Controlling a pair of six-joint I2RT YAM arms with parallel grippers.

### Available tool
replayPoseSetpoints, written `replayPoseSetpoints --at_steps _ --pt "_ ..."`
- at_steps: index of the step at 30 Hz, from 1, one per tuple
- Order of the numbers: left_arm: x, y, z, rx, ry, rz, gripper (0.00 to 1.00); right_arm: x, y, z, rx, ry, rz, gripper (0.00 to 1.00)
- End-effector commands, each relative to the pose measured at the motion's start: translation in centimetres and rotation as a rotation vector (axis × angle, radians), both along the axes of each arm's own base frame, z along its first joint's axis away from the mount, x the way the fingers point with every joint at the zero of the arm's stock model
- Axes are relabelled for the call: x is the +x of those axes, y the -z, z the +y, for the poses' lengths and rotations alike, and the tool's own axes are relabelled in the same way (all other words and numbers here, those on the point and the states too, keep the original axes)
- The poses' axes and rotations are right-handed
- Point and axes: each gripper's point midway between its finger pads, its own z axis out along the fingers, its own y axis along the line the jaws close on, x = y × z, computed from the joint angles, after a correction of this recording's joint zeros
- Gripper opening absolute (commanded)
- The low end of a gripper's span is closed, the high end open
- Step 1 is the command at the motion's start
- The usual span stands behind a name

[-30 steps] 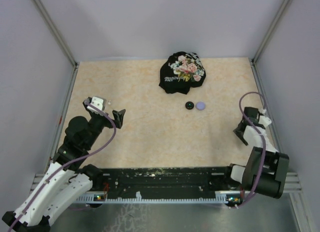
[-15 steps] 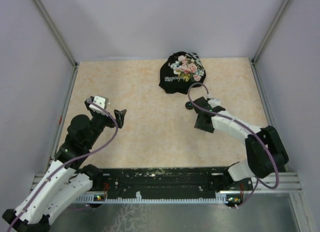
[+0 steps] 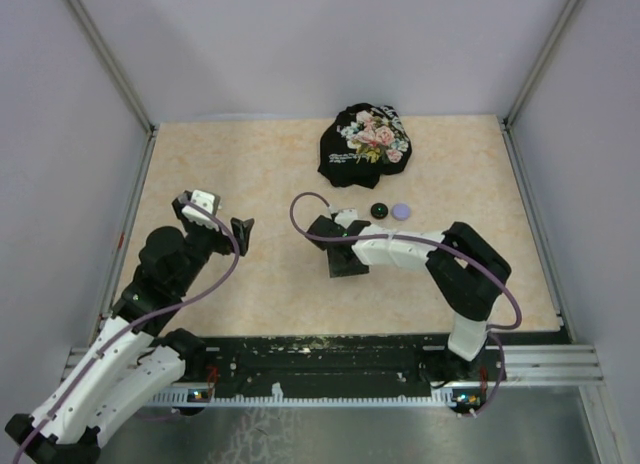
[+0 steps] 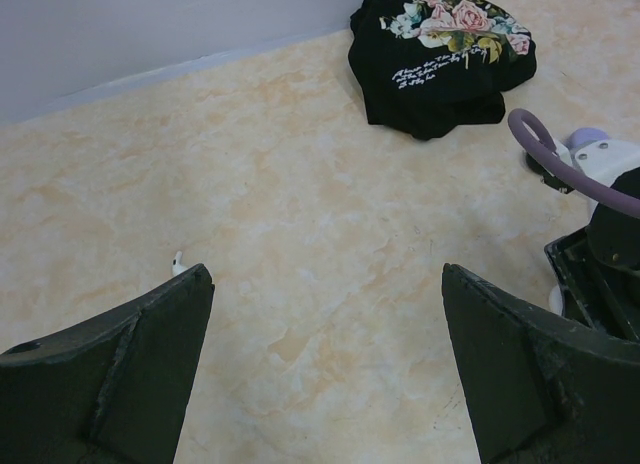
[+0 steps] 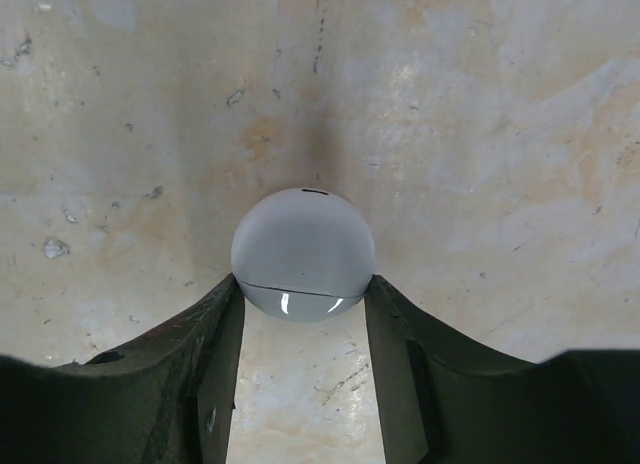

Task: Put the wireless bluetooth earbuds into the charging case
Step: Move the charging case to the center of the board.

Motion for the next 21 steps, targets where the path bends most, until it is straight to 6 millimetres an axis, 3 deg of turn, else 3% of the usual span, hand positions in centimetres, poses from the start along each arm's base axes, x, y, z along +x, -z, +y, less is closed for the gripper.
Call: replayPoseSetpoints --at_steps 1,8,16,21 --pt "0.3 0.0 0.1 -0.002 -0.013 -0.006 1.0 0.0 -0.7 1.7 0.034 -0.062 -0.012 0.49" --pt "0.5 0.3 0.0 0.005 -0.012 0.007 1.0 -0.8 -0.6 1.7 0.072 -0.101 -0.015 0.63" --pt "0.8 1.0 0.1 0.018 -0.021 0.027 0.99 -1.0 -0.3 1.6 0.101 -0.088 -0.031 0.62" --pt "1.0 1.3 0.0 0.026 -0.025 0.04 0.99 -0.5 -0.7 -0.3 0.04 -0.066 -0.067 0.62"
